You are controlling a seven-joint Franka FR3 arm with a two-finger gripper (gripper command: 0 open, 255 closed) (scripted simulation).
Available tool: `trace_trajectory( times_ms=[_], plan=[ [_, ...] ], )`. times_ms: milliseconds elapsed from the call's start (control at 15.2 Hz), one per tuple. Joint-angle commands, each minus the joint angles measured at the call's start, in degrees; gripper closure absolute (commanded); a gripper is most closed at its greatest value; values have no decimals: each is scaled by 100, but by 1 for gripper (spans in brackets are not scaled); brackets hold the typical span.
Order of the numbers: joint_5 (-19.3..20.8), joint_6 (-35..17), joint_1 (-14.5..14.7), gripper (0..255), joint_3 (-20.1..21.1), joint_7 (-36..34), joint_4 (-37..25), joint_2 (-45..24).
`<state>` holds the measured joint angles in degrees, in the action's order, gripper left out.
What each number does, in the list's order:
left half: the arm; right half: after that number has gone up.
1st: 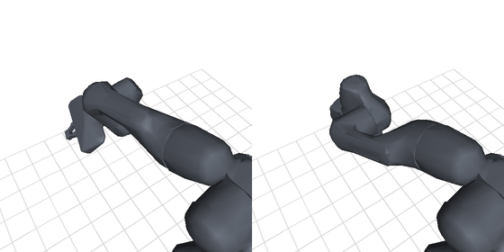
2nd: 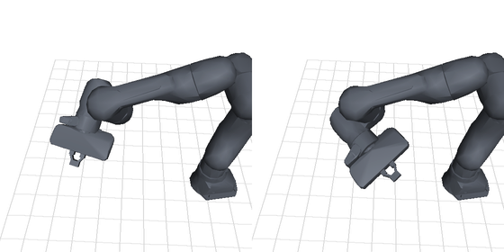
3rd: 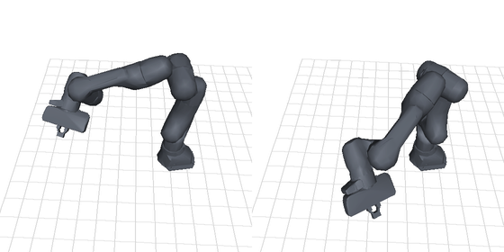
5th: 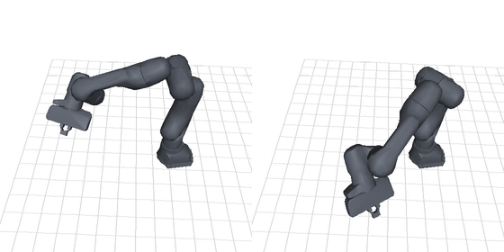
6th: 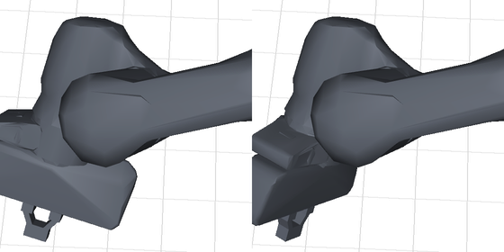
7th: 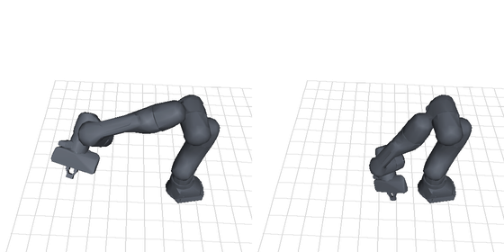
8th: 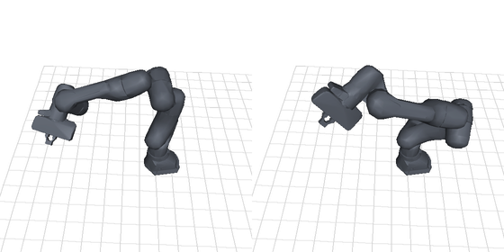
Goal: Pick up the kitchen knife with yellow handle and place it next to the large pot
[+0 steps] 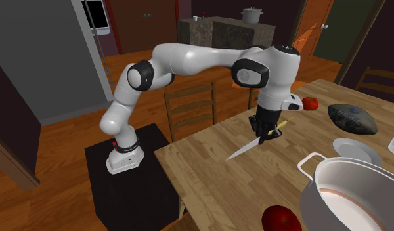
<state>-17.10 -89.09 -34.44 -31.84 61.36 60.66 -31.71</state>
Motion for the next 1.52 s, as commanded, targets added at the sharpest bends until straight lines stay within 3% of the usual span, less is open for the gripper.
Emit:
trace_trajectory(
  times_ms=[0,1452],
  plan=[
    [42,-245,95,255,-18,24,355,106],
    [-9,-1958,401,255,34,194,2149,135]
  ],
)
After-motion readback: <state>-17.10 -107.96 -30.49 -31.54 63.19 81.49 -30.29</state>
